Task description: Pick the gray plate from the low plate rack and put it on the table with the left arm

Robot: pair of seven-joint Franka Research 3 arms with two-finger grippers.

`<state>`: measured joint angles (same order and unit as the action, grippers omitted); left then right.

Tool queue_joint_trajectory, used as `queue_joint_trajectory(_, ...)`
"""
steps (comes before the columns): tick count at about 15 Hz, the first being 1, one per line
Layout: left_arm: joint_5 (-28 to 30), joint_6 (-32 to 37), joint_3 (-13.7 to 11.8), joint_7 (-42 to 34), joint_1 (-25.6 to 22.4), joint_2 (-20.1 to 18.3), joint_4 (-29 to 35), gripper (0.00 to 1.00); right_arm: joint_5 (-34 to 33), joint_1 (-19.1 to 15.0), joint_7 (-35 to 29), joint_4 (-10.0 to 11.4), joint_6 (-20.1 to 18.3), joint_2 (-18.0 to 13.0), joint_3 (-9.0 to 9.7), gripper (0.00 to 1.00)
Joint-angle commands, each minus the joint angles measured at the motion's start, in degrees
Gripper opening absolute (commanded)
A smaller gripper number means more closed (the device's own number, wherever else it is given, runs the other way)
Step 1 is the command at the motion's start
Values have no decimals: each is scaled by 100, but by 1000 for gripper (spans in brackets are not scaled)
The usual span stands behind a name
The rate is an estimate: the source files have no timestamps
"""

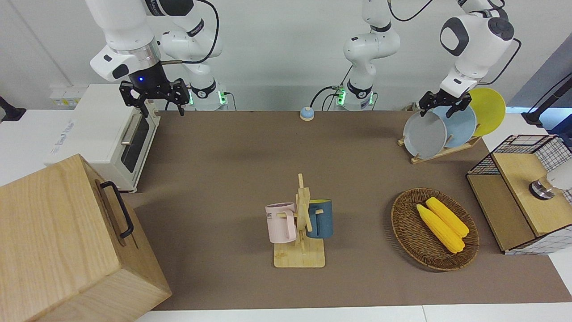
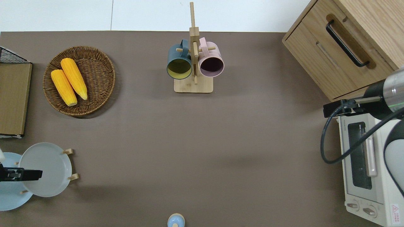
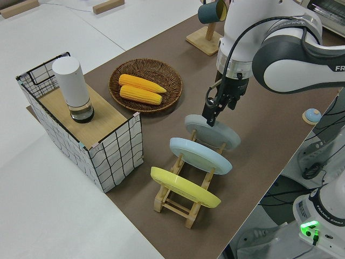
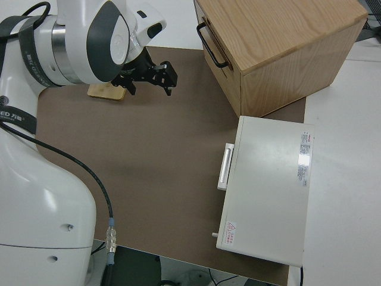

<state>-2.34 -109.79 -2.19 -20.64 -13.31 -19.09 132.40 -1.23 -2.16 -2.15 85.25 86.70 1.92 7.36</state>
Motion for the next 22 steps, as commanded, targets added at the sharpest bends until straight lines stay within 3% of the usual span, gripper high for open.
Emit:
queue_joint_trajectory(1,-92,-350,8,-238,-190,-201,313,998,-17,-127,-75,-122,-92,54,117,983)
queue_joint_trajectory(14,-92,-834,8,-247,-234,-165,682,989,-17,-127,-75,-122,-92,54,117,983)
queue_joint_trajectory(16,-92,-834,8,-247,-234,-165,682,833,-17,-127,-75,-114,-92,54,117,983)
queue_joint_trajectory(21,-92,-816,8,-247,-225,-165,682,1,-17,-127,-75,-122,-92,54,117,983)
queue_joint_trajectory(22,-92,-816,0,-282,-225,-157,682,0,-17,-127,-75,-122,-92,54,117,983)
